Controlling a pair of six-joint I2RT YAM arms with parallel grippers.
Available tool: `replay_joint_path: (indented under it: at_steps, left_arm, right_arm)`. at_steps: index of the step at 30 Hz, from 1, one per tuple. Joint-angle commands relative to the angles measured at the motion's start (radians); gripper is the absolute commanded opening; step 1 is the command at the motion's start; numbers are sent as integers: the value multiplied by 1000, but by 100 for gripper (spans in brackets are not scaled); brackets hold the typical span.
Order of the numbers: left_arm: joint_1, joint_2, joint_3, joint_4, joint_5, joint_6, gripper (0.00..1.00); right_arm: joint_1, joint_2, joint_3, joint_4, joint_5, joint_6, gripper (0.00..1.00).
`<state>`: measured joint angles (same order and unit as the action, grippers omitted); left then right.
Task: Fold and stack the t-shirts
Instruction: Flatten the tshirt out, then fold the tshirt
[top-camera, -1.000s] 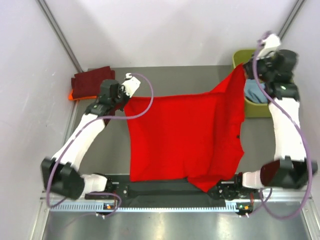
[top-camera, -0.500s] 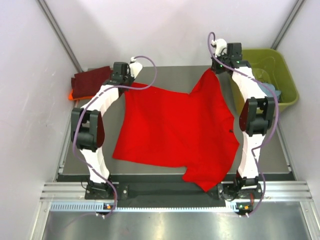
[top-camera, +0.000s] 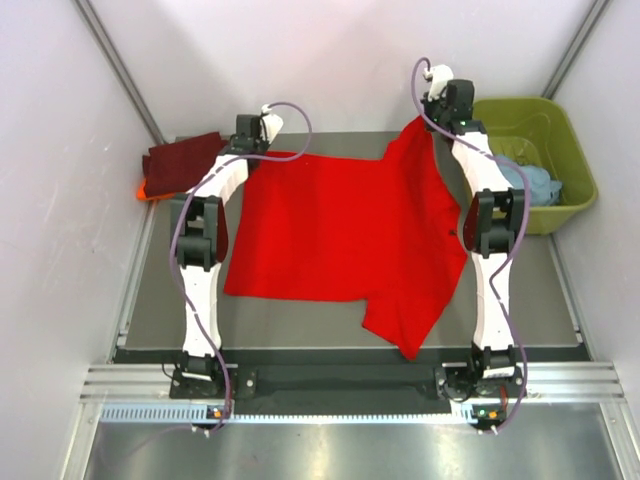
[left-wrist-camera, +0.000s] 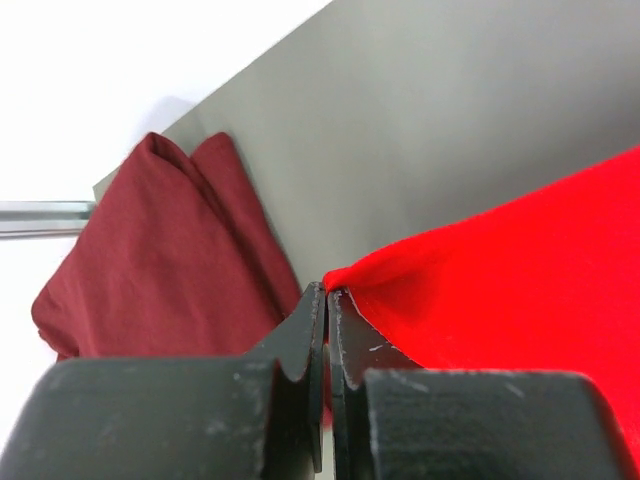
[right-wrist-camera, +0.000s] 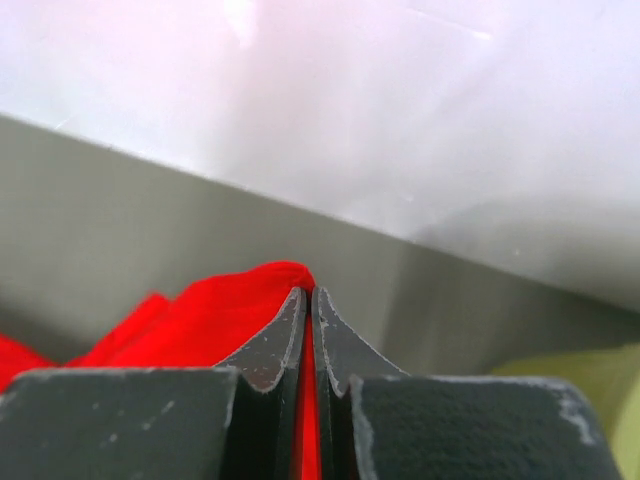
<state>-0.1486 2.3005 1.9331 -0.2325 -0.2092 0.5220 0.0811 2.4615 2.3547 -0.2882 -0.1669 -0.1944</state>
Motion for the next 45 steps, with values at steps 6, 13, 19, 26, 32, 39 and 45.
replay_joint_path:
  at_steps: [6, 13, 19, 26, 32, 39, 45]
  left_arm:
    - [34, 97, 135, 59, -90, -20, 0]
    - [37, 16, 80, 51, -59, -43, 0]
    - [43, -116, -58, 55, -21, -30, 0]
    - [47, -265, -206, 45, 33, -31, 0]
    - [47, -346, -282, 30, 70, -22, 0]
    - [49, -414, -319, -93, 140, -11, 0]
    - [61, -478, -402, -134, 154, -28, 0]
  right_arm:
    - [16, 80, 124, 184, 86, 15, 0]
    - [31, 18, 81, 146, 56, 29, 0]
    - [29, -177, -98, 90, 4, 52, 0]
    - [29, -381, -343, 40, -17, 29, 0]
    - [31, -553, -541, -28, -28, 3, 0]
    - [42, -752, -744, -78, -19, -2, 0]
    - [42, -861, -874, -106, -11, -8, 0]
